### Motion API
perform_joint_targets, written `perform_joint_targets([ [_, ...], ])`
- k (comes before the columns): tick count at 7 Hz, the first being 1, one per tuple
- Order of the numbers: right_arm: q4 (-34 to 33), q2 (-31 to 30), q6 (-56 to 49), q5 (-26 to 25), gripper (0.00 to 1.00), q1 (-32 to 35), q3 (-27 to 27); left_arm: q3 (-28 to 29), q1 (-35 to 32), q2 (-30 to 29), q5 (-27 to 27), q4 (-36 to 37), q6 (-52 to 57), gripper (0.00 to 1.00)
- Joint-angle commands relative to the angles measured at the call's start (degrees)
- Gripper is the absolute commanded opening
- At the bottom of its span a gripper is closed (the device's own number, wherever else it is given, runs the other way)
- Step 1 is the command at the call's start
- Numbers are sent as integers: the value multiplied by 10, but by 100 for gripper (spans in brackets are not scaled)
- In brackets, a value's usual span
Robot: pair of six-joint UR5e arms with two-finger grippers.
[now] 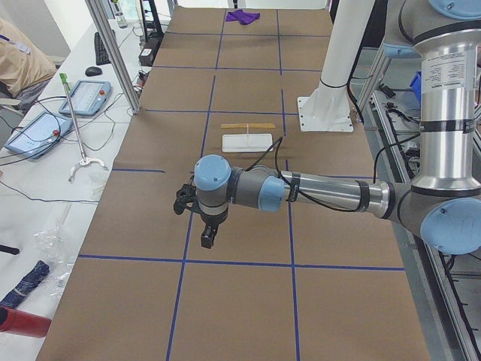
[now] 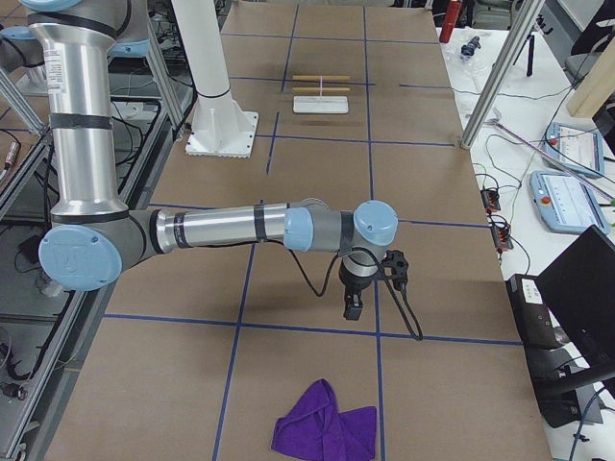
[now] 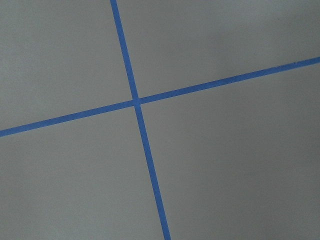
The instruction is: Hang towel on rack
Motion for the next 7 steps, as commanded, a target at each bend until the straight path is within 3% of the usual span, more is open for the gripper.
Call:
perform_joint_targets([
  [1,1,0,-1,0,100,0,0,-1,0,0,1,0,1,100],
  [4,96,-13,-7,-2,100,-2,-30,-5,1,1,31,1,0,100],
  [6,250,-20,-1,2,100,-27,-32,-51,0,-3,46,-1,1,100],
  [7,300,-27,5,1,100,-41,-31,-52,0,-33,48,0,-4,100],
])
